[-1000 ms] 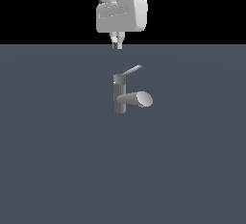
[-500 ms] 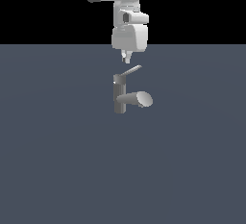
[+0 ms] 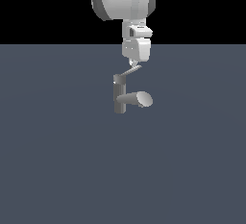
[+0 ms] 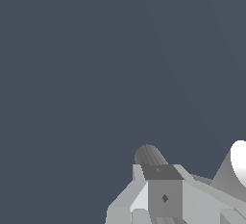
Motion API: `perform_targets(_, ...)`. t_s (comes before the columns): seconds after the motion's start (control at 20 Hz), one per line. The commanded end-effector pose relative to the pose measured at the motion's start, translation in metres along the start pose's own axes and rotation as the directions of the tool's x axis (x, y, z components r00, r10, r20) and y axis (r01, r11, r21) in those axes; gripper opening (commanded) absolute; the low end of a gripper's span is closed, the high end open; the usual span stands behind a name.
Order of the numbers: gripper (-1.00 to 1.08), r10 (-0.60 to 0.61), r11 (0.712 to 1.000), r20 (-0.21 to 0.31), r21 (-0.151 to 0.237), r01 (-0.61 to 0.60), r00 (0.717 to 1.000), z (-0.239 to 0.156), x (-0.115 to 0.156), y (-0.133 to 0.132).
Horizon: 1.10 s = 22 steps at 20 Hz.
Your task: Turn on the faucet by rotating a designated handle.
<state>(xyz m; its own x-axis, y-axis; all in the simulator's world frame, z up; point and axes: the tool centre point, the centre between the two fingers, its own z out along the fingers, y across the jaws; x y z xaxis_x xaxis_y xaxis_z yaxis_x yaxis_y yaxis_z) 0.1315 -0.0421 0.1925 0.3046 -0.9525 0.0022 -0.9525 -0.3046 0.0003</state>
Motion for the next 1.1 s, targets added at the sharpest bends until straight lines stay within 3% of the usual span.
perform_targets(0.0, -1.0, 0.024, 1.0, 0.0, 0.0, -0.024, 1.0, 0.005, 0.007, -0.005)
perform_targets(0.7, -1.0, 0.05, 0.999, 0.002, 0.0, -0.05, 0.999, 0.01, 0.015, -0.009)
perform_targets(1.05, -1.0, 0.05, 0.999, 0.002, 0.0, -0.05, 0.999, 0.01, 0.015, 0.008)
